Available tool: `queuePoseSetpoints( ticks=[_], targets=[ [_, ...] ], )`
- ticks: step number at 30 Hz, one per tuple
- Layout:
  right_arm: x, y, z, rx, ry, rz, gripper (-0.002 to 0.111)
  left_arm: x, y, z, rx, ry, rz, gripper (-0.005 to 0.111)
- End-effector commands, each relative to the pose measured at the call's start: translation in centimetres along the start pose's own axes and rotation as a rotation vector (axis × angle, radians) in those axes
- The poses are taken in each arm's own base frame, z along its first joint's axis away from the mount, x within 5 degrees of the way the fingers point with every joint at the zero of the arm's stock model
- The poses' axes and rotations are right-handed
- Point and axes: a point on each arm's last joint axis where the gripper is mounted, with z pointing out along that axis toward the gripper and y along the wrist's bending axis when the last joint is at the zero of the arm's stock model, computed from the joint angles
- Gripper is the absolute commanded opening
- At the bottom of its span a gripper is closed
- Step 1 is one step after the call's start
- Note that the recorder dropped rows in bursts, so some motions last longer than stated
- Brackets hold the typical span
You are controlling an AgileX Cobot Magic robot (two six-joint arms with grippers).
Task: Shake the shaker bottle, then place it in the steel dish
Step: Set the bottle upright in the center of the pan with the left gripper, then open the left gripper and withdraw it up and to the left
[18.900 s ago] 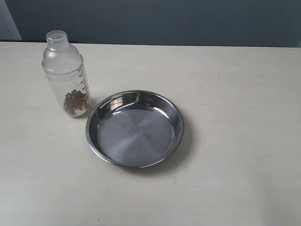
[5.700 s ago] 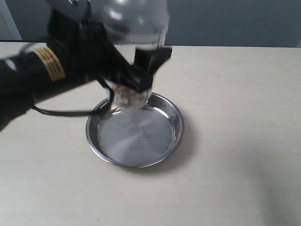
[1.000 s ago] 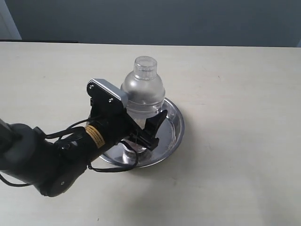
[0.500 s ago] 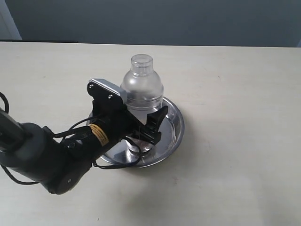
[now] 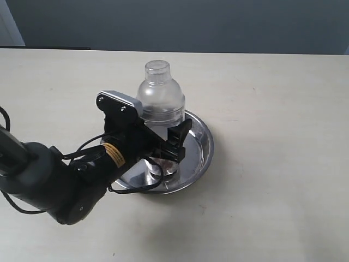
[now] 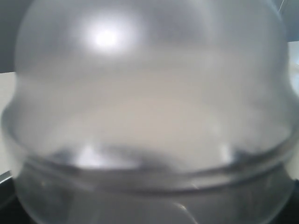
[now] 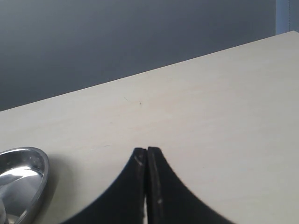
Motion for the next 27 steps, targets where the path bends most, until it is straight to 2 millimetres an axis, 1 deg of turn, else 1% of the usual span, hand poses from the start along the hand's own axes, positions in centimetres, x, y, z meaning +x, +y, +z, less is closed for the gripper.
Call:
queuePoseSetpoints(
  ticks=[1, 2, 4, 8, 10, 12, 15, 18, 27],
  targets=[
    [-0.1, 0.0, 0.0, 0.003, -0.016, -0.004, -0.001, -0.3, -0.5, 0.1, 0.050, -0.027, -0.011, 0.016],
    [-0.1, 0.0, 0.0, 0.003, -0.016, -0.004, -0.001, -0.3, -0.5, 0.1, 0.053, -0.027, -0.010, 0.021],
    [-0.1, 0.0, 0.0, 0.003, -0.016, -0.004, -0.001, -0.3, -0.5, 0.1, 0.050, -0.024, -0.009, 0.038],
    [-0.1, 0.0, 0.0, 0.003, -0.016, -0.004, -0.001, -0.2, -0.3, 0.1, 0.031, -0.019, -0.016, 0.068],
    [-0.1, 0.0, 0.0, 0.003, -0.016, -0.004, -0.001, -0.2, -0.3, 0.1, 0.031, -0.021, -0.014, 0.079],
    [-0.1, 0.0, 0.0, 0.003, -0.016, -0.004, -0.001, -0.3, -0.5, 0.1, 0.053, -0.027, -0.006, 0.086],
    [-0.1, 0.0, 0.0, 0.003, -0.016, -0.004, -0.001, -0.6, -0.7, 0.0, 0.067, -0.036, 0.002, 0.089],
    [-0.1, 0.0, 0.0, 0.003, -0.016, -0.004, -0.001, -2.1, -1.0, -0.2, 0.077, -0.080, 0.043, 0.089],
    [-0.1, 0.0, 0.0, 0.003, -0.016, -0.004, -0.001, -4.5, -1.4, -0.8, 0.089, -0.129, 0.074, 0.089]
  ],
)
